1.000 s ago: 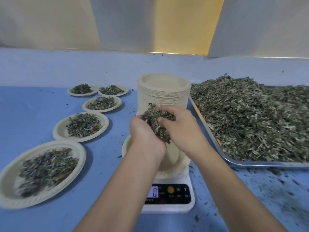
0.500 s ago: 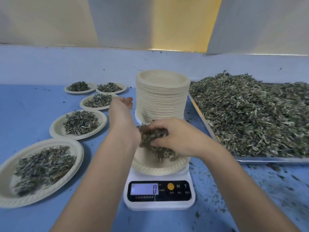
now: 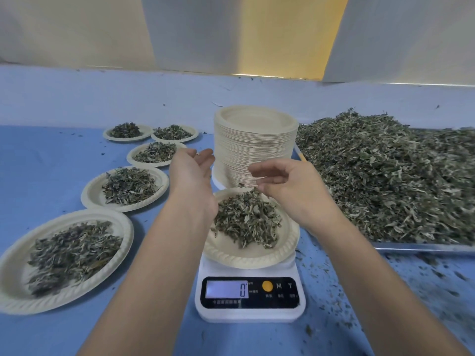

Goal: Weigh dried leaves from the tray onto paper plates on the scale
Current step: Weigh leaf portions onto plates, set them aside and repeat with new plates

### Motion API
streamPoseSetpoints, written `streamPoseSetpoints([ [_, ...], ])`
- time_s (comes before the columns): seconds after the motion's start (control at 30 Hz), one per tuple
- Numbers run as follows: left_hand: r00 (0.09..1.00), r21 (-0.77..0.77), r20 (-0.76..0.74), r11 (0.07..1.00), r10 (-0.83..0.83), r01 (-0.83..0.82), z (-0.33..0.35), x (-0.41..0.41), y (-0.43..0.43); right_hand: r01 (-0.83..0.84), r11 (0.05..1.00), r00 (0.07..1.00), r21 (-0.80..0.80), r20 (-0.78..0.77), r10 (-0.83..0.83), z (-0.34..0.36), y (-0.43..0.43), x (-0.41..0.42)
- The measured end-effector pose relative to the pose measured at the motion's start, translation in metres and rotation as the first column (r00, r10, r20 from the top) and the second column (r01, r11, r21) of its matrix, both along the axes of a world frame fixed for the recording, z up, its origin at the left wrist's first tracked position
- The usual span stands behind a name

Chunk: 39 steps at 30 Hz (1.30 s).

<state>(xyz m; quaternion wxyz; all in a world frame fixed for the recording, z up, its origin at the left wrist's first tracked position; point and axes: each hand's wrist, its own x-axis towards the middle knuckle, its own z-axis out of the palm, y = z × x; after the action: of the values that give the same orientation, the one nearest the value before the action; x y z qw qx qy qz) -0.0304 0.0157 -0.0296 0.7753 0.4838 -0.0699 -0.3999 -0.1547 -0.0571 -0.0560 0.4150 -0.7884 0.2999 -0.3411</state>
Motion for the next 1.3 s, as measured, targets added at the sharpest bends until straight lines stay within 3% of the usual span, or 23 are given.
streamPoseSetpoints([
  [0.23, 1.0, -0.032, -0.005, 0.999, 0.017, -0.017, -0.008, 0.003, -0.005, -0.02, 0.998, 0.999, 0.058, 0.044, 0.017, -0.003, -0.001, 0.0],
  [0.4, 1.0, -0.031, -0.002, 0.999, -0.008, 0.008, -0.009, 0.002, -0.005, -0.078, 0.997, 0.994, 0.007, 0.081, 0.077, 0.002, 0.005, 0.002],
  [0.5, 1.0, -0.026, 0.007, 0.999, -0.025, 0.025, -0.009, 0.002, -0.004, -0.1, 0.993, 0.995, -0.064, -0.016, 0.099, 0.003, 0.01, 0.0],
  [0.7, 0.999, -0.004, 0.033, 1.0, -0.029, 0.03, -0.008, 0.003, -0.002, -0.022, 0.944, 0.972, -0.33, -0.228, -0.057, 0.005, 0.009, -0.003],
  [0.83, 0.999, -0.003, 0.033, 1.0, -0.028, 0.028, -0.009, 0.005, -0.003, -0.177, 0.929, 0.862, -0.325, -0.507, -0.013, 0.002, 0.007, -0.001],
  [0.9, 0.999, -0.013, 0.026, 1.0, -0.021, 0.021, -0.009, 0.005, -0.003, -0.223, 0.928, 0.835, -0.297, -0.55, 0.024, -0.001, 0.008, 0.001],
  [1.3, 0.996, -0.004, 0.043, 0.997, -0.082, 0.082, -0.009, 0.003, -0.002, -0.021, 0.966, 0.969, -0.258, -0.245, -0.044, 0.002, 0.002, -0.002],
])
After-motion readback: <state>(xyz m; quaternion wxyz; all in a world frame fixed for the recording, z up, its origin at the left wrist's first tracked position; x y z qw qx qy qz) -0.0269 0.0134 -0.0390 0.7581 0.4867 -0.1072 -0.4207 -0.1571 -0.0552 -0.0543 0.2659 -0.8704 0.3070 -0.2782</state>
